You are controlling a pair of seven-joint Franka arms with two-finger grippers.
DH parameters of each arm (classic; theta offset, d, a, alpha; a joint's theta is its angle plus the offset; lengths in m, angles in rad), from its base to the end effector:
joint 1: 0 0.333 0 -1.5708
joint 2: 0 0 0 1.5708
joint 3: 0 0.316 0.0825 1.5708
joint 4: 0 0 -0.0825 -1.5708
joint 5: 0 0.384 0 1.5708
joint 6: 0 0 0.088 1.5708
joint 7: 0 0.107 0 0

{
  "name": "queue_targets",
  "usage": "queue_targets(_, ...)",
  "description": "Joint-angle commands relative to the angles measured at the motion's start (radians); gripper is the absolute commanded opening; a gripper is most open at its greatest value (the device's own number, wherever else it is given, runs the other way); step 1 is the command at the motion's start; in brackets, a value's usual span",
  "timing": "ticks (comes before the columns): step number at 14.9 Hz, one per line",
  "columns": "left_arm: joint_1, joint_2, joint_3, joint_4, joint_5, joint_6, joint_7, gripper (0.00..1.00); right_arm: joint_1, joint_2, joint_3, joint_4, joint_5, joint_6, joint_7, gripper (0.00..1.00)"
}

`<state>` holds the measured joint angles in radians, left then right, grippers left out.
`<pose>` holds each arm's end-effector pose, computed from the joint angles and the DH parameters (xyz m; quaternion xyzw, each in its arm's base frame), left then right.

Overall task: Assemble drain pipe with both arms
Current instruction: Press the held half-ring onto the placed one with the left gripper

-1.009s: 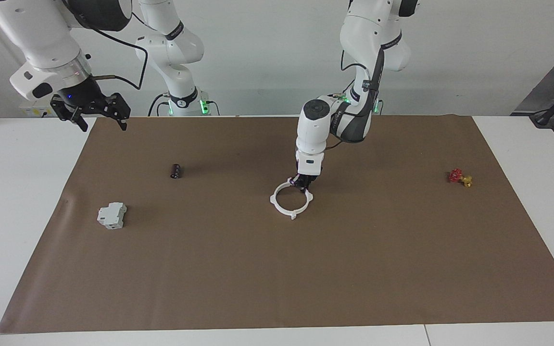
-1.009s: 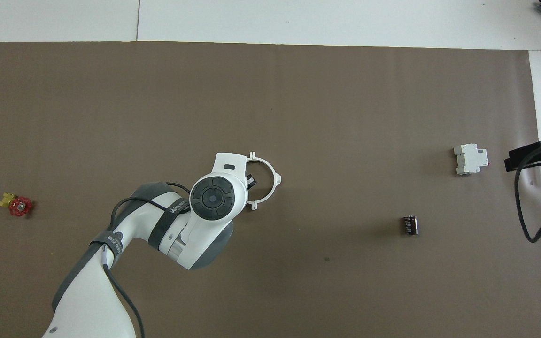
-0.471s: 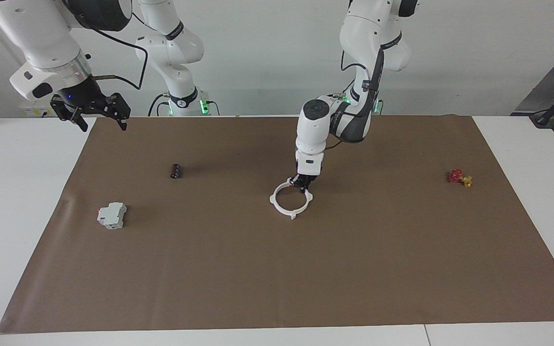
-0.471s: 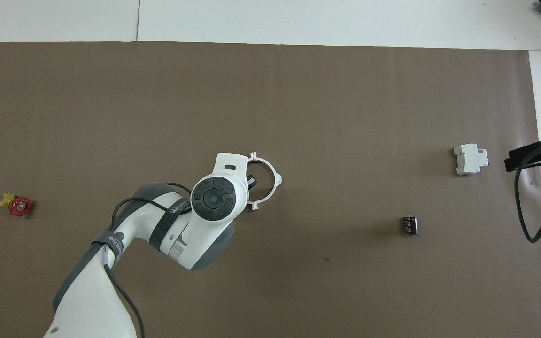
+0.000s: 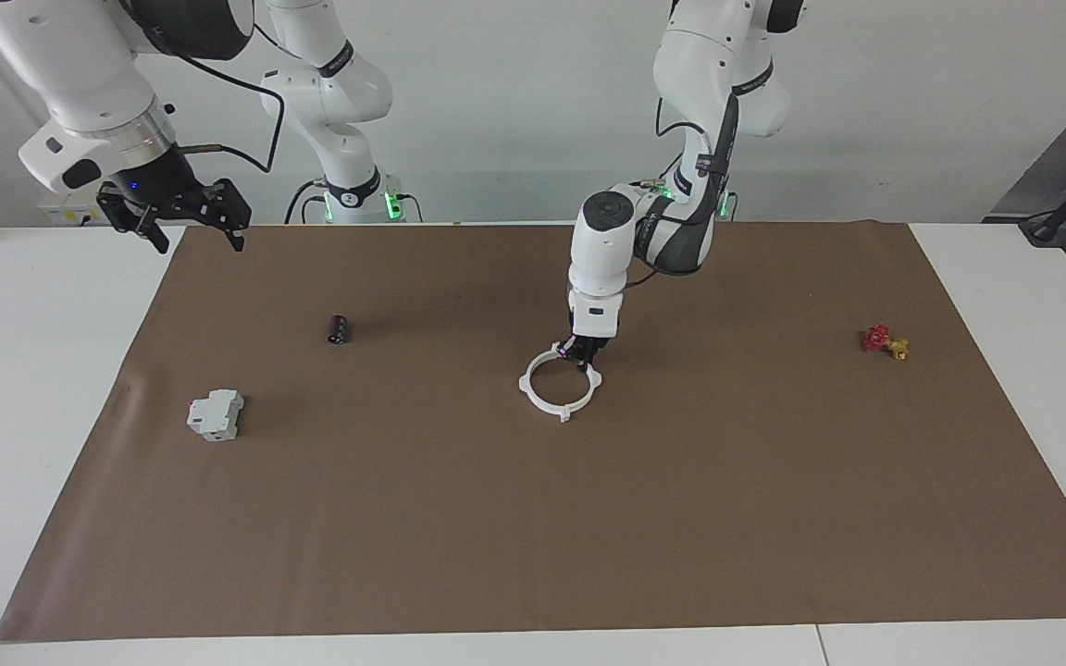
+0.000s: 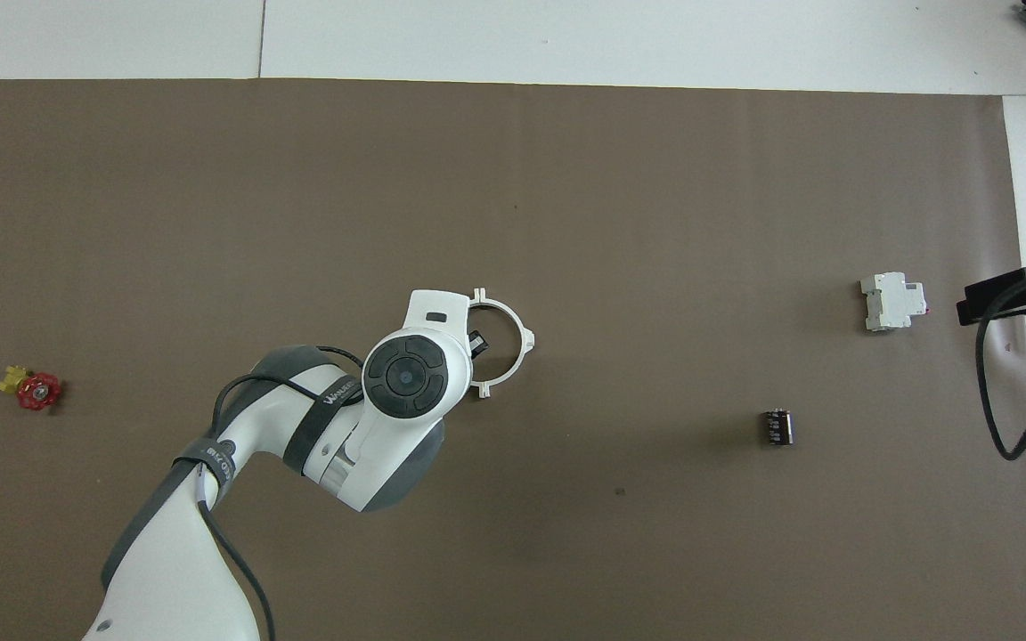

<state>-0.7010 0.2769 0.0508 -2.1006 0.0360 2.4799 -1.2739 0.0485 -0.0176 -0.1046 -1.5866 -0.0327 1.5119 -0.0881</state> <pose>0.4687 -0.3575 0.2970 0.9548 0.2921 0.0446 0.0314 0.5415 -0.0346 0.6217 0.9994 0.0155 -0.0296 0.0133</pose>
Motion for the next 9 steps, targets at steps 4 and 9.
queue_targets(4,-0.018,0.031,0.02,0.016,0.036,0.002,-0.024,1.0,-0.001,-0.005,0.002,0.0,-0.007,-0.013,-0.01,1.0)
queue_targets(9,-0.017,0.031,0.02,0.016,0.042,-0.004,-0.022,1.0,-0.001,-0.005,0.002,0.0,-0.009,-0.013,-0.01,1.0)
